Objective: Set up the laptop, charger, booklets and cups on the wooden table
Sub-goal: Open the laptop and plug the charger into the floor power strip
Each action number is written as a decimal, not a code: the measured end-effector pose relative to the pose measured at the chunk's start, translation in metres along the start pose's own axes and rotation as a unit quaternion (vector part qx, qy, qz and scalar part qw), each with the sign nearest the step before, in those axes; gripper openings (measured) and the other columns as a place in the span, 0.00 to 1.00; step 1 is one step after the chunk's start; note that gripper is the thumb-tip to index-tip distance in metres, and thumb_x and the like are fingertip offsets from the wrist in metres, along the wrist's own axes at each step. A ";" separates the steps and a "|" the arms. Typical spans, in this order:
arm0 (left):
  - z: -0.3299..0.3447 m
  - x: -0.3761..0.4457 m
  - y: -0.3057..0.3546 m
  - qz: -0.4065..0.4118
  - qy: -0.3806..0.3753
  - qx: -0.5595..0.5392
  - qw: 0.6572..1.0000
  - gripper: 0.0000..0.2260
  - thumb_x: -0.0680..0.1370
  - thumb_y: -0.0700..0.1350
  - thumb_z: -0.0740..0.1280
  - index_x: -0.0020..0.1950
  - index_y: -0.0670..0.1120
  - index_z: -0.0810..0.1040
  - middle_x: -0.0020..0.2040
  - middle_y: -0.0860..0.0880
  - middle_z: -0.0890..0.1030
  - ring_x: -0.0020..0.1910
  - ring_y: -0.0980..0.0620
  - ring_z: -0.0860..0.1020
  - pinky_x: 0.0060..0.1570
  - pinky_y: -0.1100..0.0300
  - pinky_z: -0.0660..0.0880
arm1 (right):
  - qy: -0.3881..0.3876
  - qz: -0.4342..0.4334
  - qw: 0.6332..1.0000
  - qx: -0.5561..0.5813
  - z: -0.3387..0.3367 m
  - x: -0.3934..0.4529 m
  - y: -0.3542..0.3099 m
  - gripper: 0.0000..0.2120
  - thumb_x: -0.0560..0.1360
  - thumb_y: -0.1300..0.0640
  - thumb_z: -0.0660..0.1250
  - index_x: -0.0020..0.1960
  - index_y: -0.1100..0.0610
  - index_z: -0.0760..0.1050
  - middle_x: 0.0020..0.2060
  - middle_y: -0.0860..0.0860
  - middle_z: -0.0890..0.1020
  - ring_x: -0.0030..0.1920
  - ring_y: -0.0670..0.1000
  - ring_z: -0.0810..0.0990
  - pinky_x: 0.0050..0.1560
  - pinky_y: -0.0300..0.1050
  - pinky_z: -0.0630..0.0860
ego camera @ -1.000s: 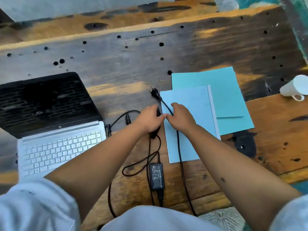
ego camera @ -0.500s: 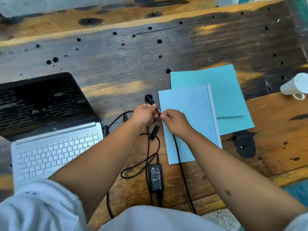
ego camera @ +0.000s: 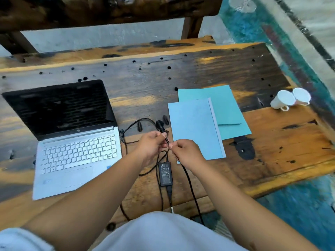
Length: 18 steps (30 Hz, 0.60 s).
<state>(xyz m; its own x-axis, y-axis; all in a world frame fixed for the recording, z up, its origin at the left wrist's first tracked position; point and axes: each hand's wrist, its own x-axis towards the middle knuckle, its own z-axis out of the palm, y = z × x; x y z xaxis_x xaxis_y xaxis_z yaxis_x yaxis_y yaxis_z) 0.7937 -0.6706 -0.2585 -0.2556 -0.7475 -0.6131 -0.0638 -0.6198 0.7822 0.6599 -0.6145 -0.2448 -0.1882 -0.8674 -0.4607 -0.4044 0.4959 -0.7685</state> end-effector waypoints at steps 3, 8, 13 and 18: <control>0.001 -0.029 -0.010 0.015 -0.010 0.010 1.000 0.12 0.82 0.42 0.62 0.39 0.44 0.74 0.30 0.51 0.79 0.27 0.60 0.75 0.26 0.68 0.67 | 0.006 -0.013 1.000 -0.002 0.005 -0.029 0.008 0.19 0.77 0.53 0.68 0.27 0.46 0.76 0.21 0.41 0.74 0.27 0.41 0.70 0.32 0.40 0.65; -0.001 -0.067 -0.030 0.030 -0.020 0.056 0.998 0.12 0.82 0.41 0.64 0.37 0.44 0.72 0.29 0.49 0.78 0.27 0.57 0.75 0.26 0.66 0.68 | 0.012 -0.025 0.999 0.027 0.017 -0.077 0.024 0.14 0.78 0.55 0.66 0.34 0.48 0.80 0.24 0.42 0.75 0.27 0.39 0.70 0.34 0.40 0.67; -0.003 -0.099 -0.047 0.033 -0.081 0.114 0.990 0.11 0.82 0.42 0.63 0.39 0.44 0.72 0.36 0.43 0.78 0.31 0.53 0.74 0.31 0.62 0.65 | 0.056 -0.020 0.997 0.057 0.030 -0.127 0.036 0.17 0.78 0.58 0.67 0.32 0.47 0.76 0.28 0.43 0.76 0.33 0.44 0.72 0.39 0.43 0.68; -0.001 -0.141 -0.063 0.058 -0.161 0.168 0.971 0.13 0.82 0.40 0.63 0.37 0.42 0.70 0.31 0.46 0.77 0.26 0.58 0.75 0.29 0.64 0.67 | 0.138 0.013 0.988 0.072 0.055 -0.188 0.053 0.15 0.77 0.58 0.67 0.32 0.47 0.76 0.29 0.43 0.77 0.37 0.46 0.75 0.43 0.45 0.72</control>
<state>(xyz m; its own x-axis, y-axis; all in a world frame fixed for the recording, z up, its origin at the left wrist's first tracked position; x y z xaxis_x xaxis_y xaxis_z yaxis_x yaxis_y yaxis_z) 0.8347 -0.5259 -0.2213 -0.5648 -0.6603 -0.4950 -0.3142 -0.3825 0.8689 0.7229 -0.4226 -0.2236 -0.4419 -0.8229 -0.3570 -0.2684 0.5011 -0.8227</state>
